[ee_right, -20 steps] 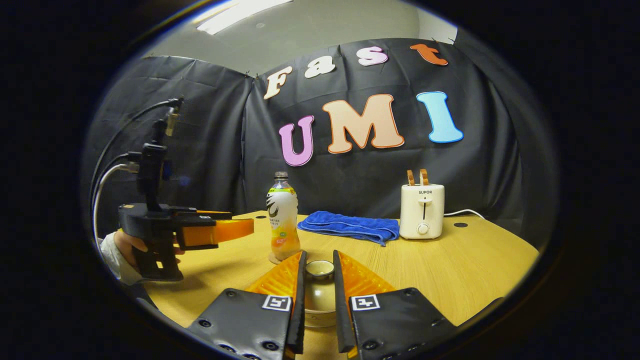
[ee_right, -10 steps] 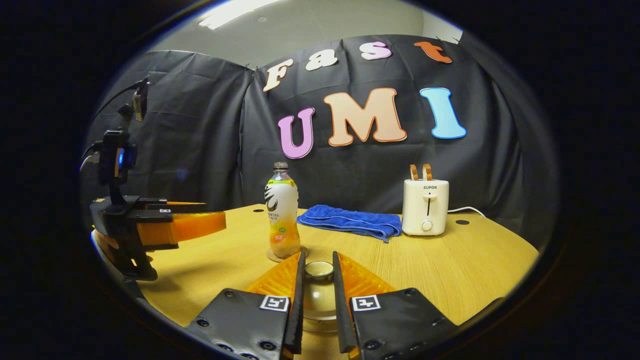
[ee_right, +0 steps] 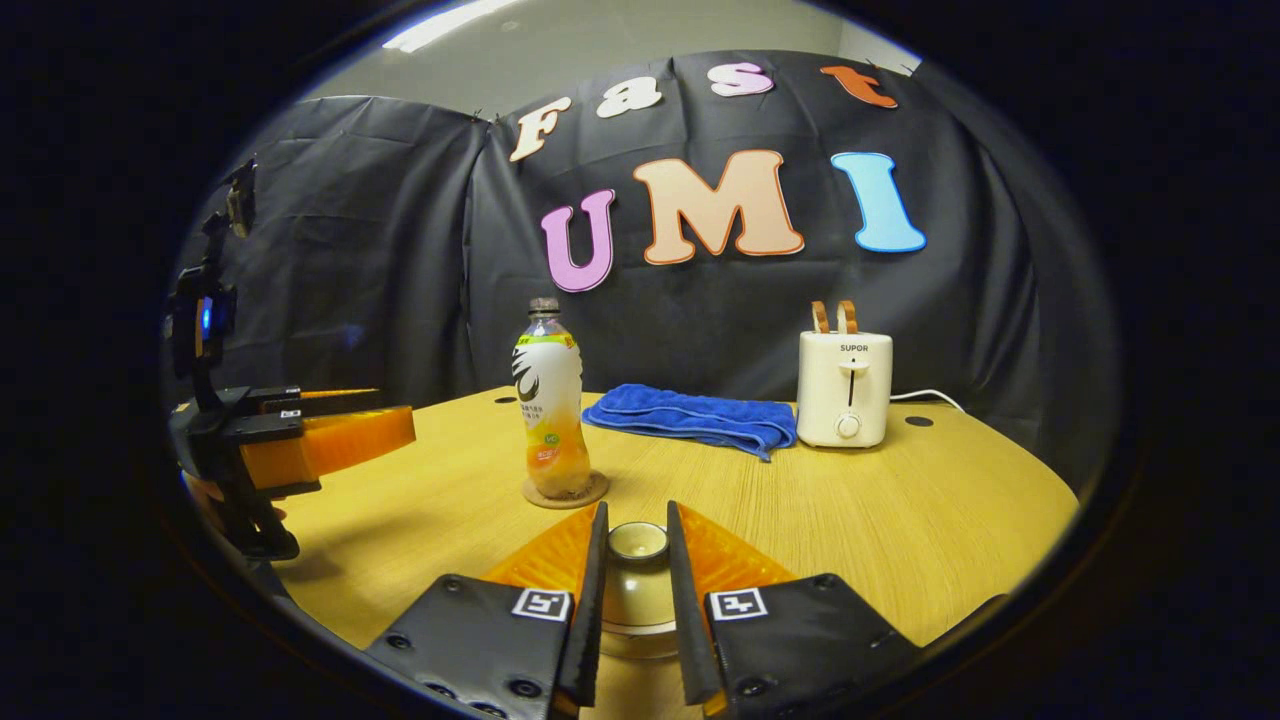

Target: Open the teacup lid with one hand, grasp the water bottle and pour water into the teacup with the other hand; after pouring, place the water bottle on the coaster and then close the teacup lid.

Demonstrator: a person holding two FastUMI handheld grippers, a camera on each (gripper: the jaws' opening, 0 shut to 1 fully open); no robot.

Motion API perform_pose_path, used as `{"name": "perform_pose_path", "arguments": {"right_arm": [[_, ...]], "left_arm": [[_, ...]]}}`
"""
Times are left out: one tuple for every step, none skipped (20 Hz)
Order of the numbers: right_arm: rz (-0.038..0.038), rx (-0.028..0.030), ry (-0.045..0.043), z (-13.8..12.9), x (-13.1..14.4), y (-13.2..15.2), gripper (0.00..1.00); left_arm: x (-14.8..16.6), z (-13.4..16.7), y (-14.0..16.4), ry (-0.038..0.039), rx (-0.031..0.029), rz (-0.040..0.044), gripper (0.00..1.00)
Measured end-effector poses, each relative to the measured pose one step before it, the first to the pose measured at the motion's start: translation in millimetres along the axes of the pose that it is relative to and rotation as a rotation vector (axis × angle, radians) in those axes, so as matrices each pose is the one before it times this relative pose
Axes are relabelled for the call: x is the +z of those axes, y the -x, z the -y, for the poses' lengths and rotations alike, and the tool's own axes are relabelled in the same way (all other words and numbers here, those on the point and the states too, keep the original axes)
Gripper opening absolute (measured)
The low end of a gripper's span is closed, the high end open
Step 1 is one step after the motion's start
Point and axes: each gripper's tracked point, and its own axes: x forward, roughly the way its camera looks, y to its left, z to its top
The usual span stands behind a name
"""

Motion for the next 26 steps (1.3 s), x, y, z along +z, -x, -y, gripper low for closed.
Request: {"name": "perform_pose_path", "arguments": {"right_arm": [[0.00101,-0.0027,0.00229,0.18,0.06,1.3,0.36],[-0.00142,-0.00494,-0.00057,0.65,-0.42,-0.66,0.37],[0.00014,0.00267,-0.00284,-0.46,-0.09,2.25,0.37],[0.00287,0.00546,-0.00647,-2.06,-0.08,1.4,0.43],[0.00316,0.00647,-0.00594,-2.47,0.48,2.11,0.55],[0.01144,-0.00362,0.00228,1.26,1.62,3.55,0.68],[0.01729,-0.01524,0.00777,2.94,4.08,3.52,0.8],[0.0176,-0.01384,0.00684,3.81,2.68,4.1,0.92],[0.02081,-0.01603,0.00283,3.03,3.61,2.79,0.94],[0.01801,-0.01467,0.0008,2.14,3.31,5.28,0.94],[0.01759,-0.01637,0.00213,3.17,3.46,4.35,0.98],[0.02084,-0.01772,0.00193,3.88,3.93,5.47,0.97],[0.01624,-0.01267,0.00101,2.53,4.12,5.31,0.95],[0.01445,-0.0086,-0.00023,0.59,2.56,3.85,0.99],[0.00889,-0.0079,0.00009,1.68,2.11,4.08,1.0],[0.00628,-0.00329,-0.00054,0.27,2.2,4.36,0.95],[0.00396,-0.00126,-0.00169,0.55,0.3,2.89,0.99],[0.00097,-0.00187,-0.00036,0.71,-0.23,3.3,1.0],[-0.00093,-0.00362,-0.00162,0.79,-0.56,4.3,0.95],[-0.0044,-0.00193,-0.0032,0.56,-1.53,3.24,1.0],[-0.0031,-0.00313,-0.0044,1.27,-1.57,2.36,0.98],[-0.00524,-0.0036,-0.00483,1.23,-1.89,2.95,0.99],[-0.00369,-0.00245,-0.00441,1.19,-1.34,1.77,0.99],[-0.00191,-0.00491,-0.0041,1.79,-0.9,1.62,0.99],[-0.00232,-0.00508,-0.00332,1.94,-1.37,1.38,0.99],[0.00138,-0.00654,-0.00537,1.54,-0.88,0.94,0.99]], "left_arm": [[-0.04,0.24,0.54,-0.00235,-0.00027,0.00185,0.95],[1.1,0.14,1.1,-0.00182,0.00206,0.00111,0.95],[0.41,-0.73,1.24,-0.00275,-0.00081,0.00158,0.95],[1.44,0.6,1.65,-0.00267,0.00063,0.00518,0.95],[1.34,0.53,1.52,-0.00024,0.00025,0.00621,0.94],[1.04,1.06,2.52,0.00132,-0.00023,0.00711,0.95],[1.33,-0.01,1.66,0.00476,0.00101,0.0099,0.95],[0.09,1.75,2.5,0.00462,0.00042,0.00708,0.95],[-0.63,1.73,2.97,0.00394,0.00424,0.00973,0.95],[-0.44,1.0,2.53,0.00242,0.00366,0.00733,0.95],[-0.99,1.46,2.56,0.00549,0.00029,0.00503,0.95],[-2.15,3.05,4.19,0.005,-0.00385,-0.00073,0.95],[-2.2,1.74,2.36,0.00195,0.00363,-0.00032,0.95],[-1.03,0.95,3.02,-0.00213,0.00327,0.00054,0.95],[-1.69,0.45,3.59,-0.00333,0.00475,-0.00217,0.95],[-1.88,0.42,2.51,-0.00375,0.00555,-0.00158,0.95],[-1.65,1.51,3.05,-0.00523,0.00252,-0.00071,0.95],[-2.22,1.52,3.55,-0.00882,0.00292,-0.00349,0.95],[-3.03,1.57,1.76,-0.01038,0.00385,-0.00568,0.95],[-2.22,0.77,2.95,-0.0059,0.0021,-0.00525,0.95],[-1.83,1.6,2.46,-0.00269,0.00055,-0.0037,0.95],[-0.55,1.26,1.79,-0.00216,0.00074,-0.0008,0.95],[-0.92,0.44,1.52,-0.00308,0.00575,0.00051,0.95],[-0.77,-0.68,1.38,-0.00254,0.00592,0.00012,0.95],[-1.11,0.72,1.05,-0.00174,0.00157,0.00165,0.94],[-1.52,1.45,0.15,-0.00173,-0.00036,-0.00214,0.94]]}}
